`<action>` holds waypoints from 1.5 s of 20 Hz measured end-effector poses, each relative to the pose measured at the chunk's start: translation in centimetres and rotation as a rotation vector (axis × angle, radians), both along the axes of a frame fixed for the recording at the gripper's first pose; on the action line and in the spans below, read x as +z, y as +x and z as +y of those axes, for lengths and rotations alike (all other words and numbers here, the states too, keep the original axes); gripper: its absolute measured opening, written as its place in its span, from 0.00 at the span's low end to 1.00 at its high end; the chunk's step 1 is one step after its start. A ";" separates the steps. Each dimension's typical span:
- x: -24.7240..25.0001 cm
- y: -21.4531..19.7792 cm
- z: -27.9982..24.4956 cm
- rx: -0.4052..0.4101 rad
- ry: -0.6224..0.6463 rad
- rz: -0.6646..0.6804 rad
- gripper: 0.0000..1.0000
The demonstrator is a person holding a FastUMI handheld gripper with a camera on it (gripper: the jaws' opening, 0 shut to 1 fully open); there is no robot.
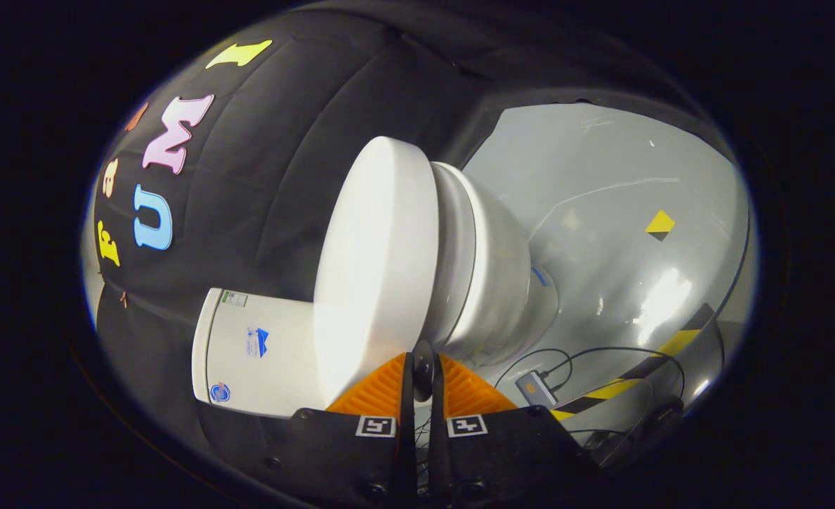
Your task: Open the toilet lid.
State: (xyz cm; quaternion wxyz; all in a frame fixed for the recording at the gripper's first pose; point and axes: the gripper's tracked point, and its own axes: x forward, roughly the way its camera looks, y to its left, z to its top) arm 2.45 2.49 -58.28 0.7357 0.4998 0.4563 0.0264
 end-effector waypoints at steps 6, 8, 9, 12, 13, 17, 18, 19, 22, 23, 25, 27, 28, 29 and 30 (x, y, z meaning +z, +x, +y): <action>3.8 0.4 0.5 0.036 -0.159 -0.008 0.12; 5.7 0.9 0.7 0.058 -0.227 0.004 0.12; 6.7 1.0 0.9 0.077 -0.272 0.000 0.12; 10.1 1.8 1.8 0.102 -0.375 -0.035 0.12; 11.3 2.0 2.1 0.102 -0.399 -0.047 0.12; 15.0 2.1 3.8 0.096 -0.490 -0.095 0.11; 15.8 2.2 4.1 0.088 -0.505 -0.100 0.10; 16.5 2.2 4.5 0.079 -0.513 -0.103 0.10; 18.5 2.4 6.3 0.069 -0.538 -0.130 0.07; 19.1 2.4 6.9 0.066 -0.545 -0.142 0.07; 20.2 2.4 7.9 0.058 -0.564 -0.159 0.07; 21.1 2.4 8.8 0.058 -0.596 -0.172 0.07; 21.6 2.4 9.2 0.062 -0.614 -0.182 0.07; 22.0 2.4 9.7 0.071 -0.638 -0.195 0.07; 22.5 2.4 10.3 0.079 -0.663 -0.210 0.07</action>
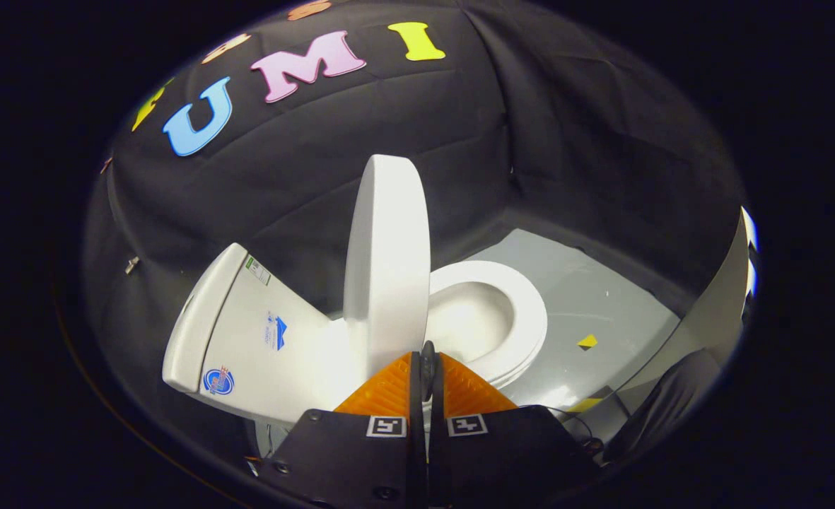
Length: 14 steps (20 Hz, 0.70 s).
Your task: Open the toilet lid.
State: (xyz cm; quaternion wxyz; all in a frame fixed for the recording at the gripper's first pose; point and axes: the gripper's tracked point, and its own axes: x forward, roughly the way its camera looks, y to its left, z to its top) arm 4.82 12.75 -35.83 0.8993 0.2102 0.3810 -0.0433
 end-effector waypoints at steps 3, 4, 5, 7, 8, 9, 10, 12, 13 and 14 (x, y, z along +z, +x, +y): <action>1.4 0.1 1.8 0.026 -0.063 -0.036 0.07; 1.8 0.0 2.4 0.034 -0.082 -0.046 0.07; 2.4 -0.1 3.0 0.040 -0.095 -0.057 0.07; 3.3 -0.2 4.3 0.062 -0.111 -0.081 0.07; 3.7 -0.3 5.0 0.075 -0.117 -0.093 0.07; 4.1 -0.3 5.9 0.090 -0.124 -0.106 0.07; 4.4 -0.3 6.6 0.102 -0.135 -0.119 0.07; 5.1 -0.5 7.9 0.123 -0.155 -0.139 0.07; 5.4 -0.6 8.7 0.133 -0.163 -0.148 0.07; 5.6 -0.7 9.4 0.144 -0.174 -0.155 0.07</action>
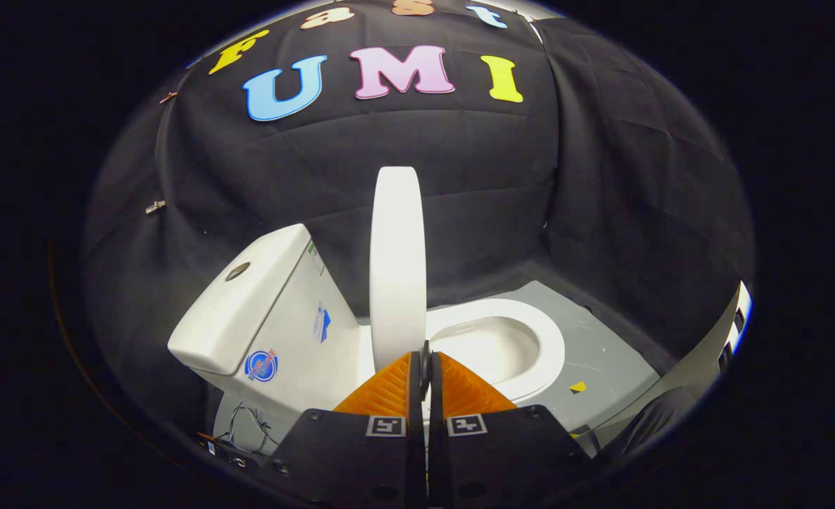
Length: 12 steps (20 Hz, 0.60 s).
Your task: Open the toilet lid.
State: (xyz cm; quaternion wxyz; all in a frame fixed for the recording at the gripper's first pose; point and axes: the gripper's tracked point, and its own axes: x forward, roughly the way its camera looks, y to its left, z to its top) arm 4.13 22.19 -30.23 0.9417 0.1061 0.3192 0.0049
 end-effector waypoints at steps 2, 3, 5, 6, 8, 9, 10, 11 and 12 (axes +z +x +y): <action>0.5 -0.3 1.3 0.021 -0.031 -0.012 0.07; 0.6 -0.3 2.0 0.030 -0.046 -0.019 0.07; 1.0 -0.5 3.5 0.050 -0.070 -0.032 0.08; 0.9 -0.5 4.5 0.061 -0.078 -0.036 0.09; 1.3 -0.7 6.1 0.078 -0.089 -0.047 0.10; 1.3 -1.1 6.9 0.092 -0.099 -0.054 0.11; 1.4 -1.2 7.6 0.108 -0.112 -0.061 0.12; 1.5 -1.3 8.4 0.126 -0.121 -0.068 0.12; 1.6 -1.3 9.1 0.141 -0.126 -0.075 0.12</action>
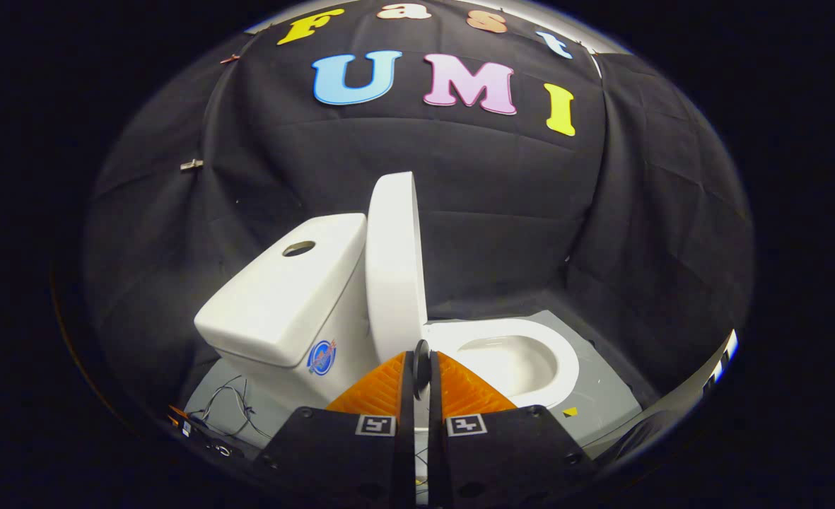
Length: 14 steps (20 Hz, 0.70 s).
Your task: Open the toilet lid.
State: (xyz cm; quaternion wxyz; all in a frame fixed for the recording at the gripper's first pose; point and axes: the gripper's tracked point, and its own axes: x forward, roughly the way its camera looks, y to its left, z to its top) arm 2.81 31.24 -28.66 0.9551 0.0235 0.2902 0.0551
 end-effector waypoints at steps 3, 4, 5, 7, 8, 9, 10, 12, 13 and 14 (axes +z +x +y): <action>-0.1 -0.5 1.8 0.042 -0.004 -0.011 0.12; -0.2 -0.6 2.3 0.056 -0.004 -0.011 0.12; -0.2 -0.8 2.9 0.068 -0.008 -0.014 0.12; -0.2 -0.8 3.5 0.082 -0.034 -0.021 0.12; -0.1 -0.9 3.7 0.088 -0.043 -0.023 0.12; -0.2 -0.9 4.0 0.091 -0.048 -0.022 0.12; -0.2 -1.0 4.0 0.089 -0.057 -0.026 0.12; -0.2 -0.8 4.0 0.086 -0.066 -0.030 0.12; -0.1 -0.7 3.9 0.083 -0.067 -0.036 0.12; -0.1 -0.7 3.9 0.083 -0.061 -0.040 0.12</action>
